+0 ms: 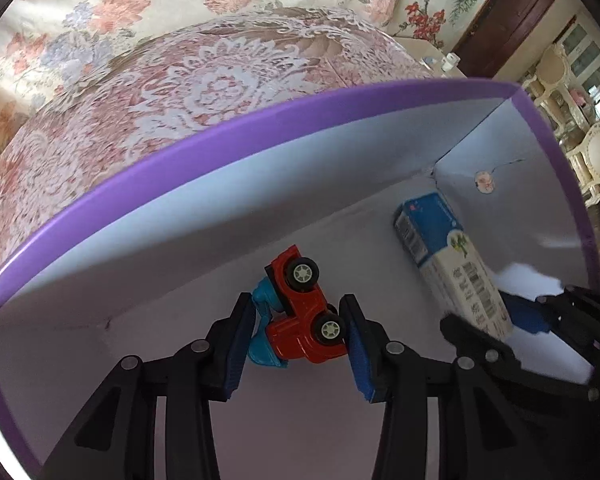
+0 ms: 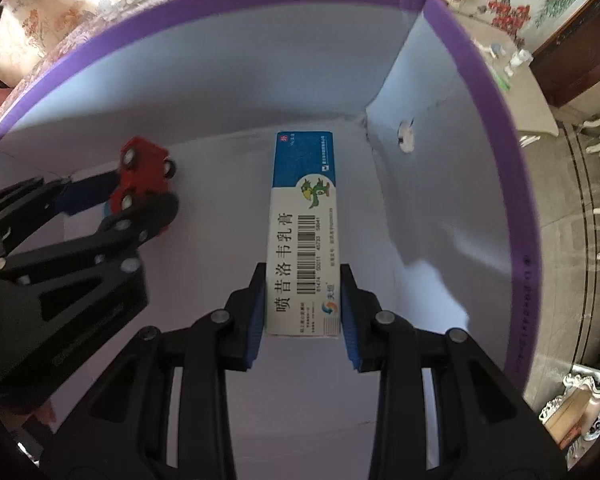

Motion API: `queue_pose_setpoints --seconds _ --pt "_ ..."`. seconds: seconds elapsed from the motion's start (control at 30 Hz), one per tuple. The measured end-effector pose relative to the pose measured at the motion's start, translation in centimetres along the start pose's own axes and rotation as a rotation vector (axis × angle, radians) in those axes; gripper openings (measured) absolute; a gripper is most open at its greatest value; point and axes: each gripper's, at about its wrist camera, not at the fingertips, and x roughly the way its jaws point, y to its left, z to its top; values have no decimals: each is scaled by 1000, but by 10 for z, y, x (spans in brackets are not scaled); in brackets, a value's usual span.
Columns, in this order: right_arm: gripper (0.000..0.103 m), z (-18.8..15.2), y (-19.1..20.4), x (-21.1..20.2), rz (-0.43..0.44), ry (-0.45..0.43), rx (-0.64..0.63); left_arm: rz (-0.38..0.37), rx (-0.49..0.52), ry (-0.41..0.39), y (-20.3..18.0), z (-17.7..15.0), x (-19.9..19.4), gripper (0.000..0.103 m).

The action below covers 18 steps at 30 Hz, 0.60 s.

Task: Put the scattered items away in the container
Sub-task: 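Open both grippers to release the car and medicine box inside the box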

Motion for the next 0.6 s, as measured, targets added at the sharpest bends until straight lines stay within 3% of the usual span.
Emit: queue_pose_setpoints --seconds 0.27,0.6 --pt "36 -1 -6 4 -27 17 -38 -1 34 -12 -9 7 6 45" --pt "39 -12 -15 0 -54 -3 -17 -24 18 -10 -5 7 0 76"
